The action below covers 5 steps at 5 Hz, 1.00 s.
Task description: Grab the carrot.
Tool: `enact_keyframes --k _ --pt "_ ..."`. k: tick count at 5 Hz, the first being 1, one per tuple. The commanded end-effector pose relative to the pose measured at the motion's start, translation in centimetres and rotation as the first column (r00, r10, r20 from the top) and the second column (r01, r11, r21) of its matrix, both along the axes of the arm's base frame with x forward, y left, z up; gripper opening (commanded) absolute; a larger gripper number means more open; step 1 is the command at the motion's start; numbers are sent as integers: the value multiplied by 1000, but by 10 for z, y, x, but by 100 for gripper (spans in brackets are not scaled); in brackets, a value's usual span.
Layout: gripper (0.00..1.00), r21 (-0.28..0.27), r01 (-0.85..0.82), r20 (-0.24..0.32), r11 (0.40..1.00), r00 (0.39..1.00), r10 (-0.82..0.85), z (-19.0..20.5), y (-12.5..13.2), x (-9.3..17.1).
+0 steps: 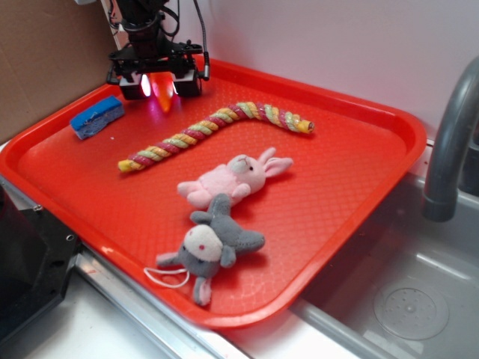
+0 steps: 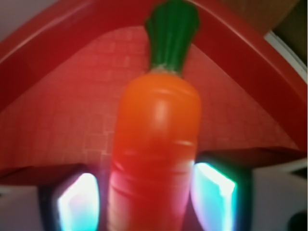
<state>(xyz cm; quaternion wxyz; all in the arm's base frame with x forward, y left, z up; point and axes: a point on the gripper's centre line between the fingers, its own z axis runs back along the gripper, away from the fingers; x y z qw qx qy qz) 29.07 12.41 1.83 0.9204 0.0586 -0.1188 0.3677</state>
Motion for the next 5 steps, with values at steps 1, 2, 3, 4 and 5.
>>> enact_keyframes --k 1,2,3,4,5 --pt "0 -25 107 24 994 994 -106 63 -1 -15" --pt "0 -62 311 87 948 948 -305 113 -37 -30" --pt "0 -41 538 126 842 839 -530 162 -82 -42" --pt "0 -5 688 109 725 721 -684 187 -113 -56" --pt "0 -42 778 115 627 627 -770 185 -126 -66"
